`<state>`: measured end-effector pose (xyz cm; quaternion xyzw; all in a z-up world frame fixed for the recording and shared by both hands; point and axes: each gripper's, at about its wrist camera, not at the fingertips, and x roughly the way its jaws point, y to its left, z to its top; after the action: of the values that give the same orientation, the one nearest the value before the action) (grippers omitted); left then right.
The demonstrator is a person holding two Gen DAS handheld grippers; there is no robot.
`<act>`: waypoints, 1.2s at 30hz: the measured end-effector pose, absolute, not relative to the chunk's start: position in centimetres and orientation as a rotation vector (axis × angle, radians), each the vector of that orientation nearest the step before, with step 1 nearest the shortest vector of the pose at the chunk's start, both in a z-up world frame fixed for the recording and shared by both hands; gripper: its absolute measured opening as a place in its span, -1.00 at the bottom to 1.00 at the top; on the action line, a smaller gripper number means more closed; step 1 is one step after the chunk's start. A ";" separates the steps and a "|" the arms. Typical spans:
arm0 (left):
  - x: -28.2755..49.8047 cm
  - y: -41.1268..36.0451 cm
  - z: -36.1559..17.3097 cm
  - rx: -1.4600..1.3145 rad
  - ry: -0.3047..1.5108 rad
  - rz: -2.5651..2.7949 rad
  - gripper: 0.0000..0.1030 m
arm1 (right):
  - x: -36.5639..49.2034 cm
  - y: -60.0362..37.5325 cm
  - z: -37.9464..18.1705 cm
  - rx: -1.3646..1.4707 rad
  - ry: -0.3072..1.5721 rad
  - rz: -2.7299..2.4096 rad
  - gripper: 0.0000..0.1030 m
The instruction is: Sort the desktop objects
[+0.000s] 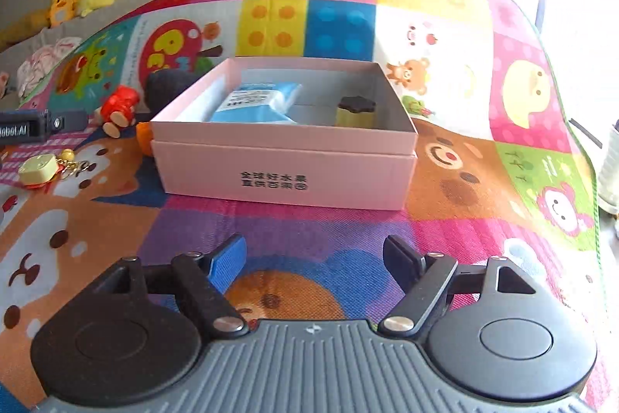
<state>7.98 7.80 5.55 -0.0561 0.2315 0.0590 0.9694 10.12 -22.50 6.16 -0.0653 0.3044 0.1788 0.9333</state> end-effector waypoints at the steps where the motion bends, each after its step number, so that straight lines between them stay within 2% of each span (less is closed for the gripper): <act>1: 9.6 8.3 5.8 -0.161 0.486 0.111 1.00 | 10.4 -22.8 5.8 -0.115 0.630 0.351 0.54; 3: 12.6 8.9 6.4 -0.227 0.502 0.108 1.00 | 10.6 -23.6 5.8 -0.066 0.634 0.358 0.57; 4: 14.2 8.9 6.6 -0.233 0.508 0.105 1.00 | 10.5 -23.9 5.8 -0.044 0.621 0.355 0.70; 6: 17.2 8.4 6.4 -0.183 0.548 0.093 1.00 | 10.4 -24.3 5.8 -0.020 0.606 0.361 0.84; 9: 21.2 7.5 4.9 -0.085 0.665 0.052 1.00 | 10.4 -24.5 5.7 -0.009 0.598 0.368 0.88; 13: 22.7 7.6 3.5 -0.063 0.680 0.076 0.98 | 10.7 -24.7 5.7 0.016 0.609 0.382 0.91; 14: 22.6 7.9 3.4 -0.077 0.677 0.086 0.78 | 10.9 -24.8 5.7 0.023 0.615 0.383 0.91; 15: 22.3 8.2 3.4 -0.098 0.675 0.080 0.71 | 10.9 -24.8 5.7 0.029 0.620 0.382 0.91; 18: 20.4 8.5 3.8 -0.107 0.662 0.082 0.70 | 11.0 -24.9 5.6 0.038 0.627 0.379 0.92; 21: 17.3 7.5 4.0 -0.033 0.660 0.045 0.60 | 10.9 -24.7 5.6 0.031 0.630 0.377 0.93; 23: 14.4 7.0 4.3 -0.008 0.666 -0.014 0.30 | 11.0 -24.7 5.6 0.029 0.634 0.374 0.93; 25: 11.2 6.6 4.6 -0.032 0.693 -0.096 0.25 | 11.0 -24.7 5.6 0.029 0.636 0.367 0.94; 30: 4.3 5.4 3.9 -0.048 0.725 -0.190 0.32 | 11.0 -24.5 5.6 0.018 0.643 0.359 0.94; 34: 1.2 5.8 3.5 -0.066 0.665 -0.080 0.82 | 10.5 -23.6 5.8 -0.037 0.618 0.353 0.94; 36: 0.6 6.6 3.5 -0.073 0.647 0.015 0.86 | 9.5 -22.3 6.5 -0.093 0.561 0.367 0.93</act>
<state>0.62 6.63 3.49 -0.0360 0.3176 0.0073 0.9475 9.47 -22.32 6.45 -0.0457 0.2753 0.1801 0.9432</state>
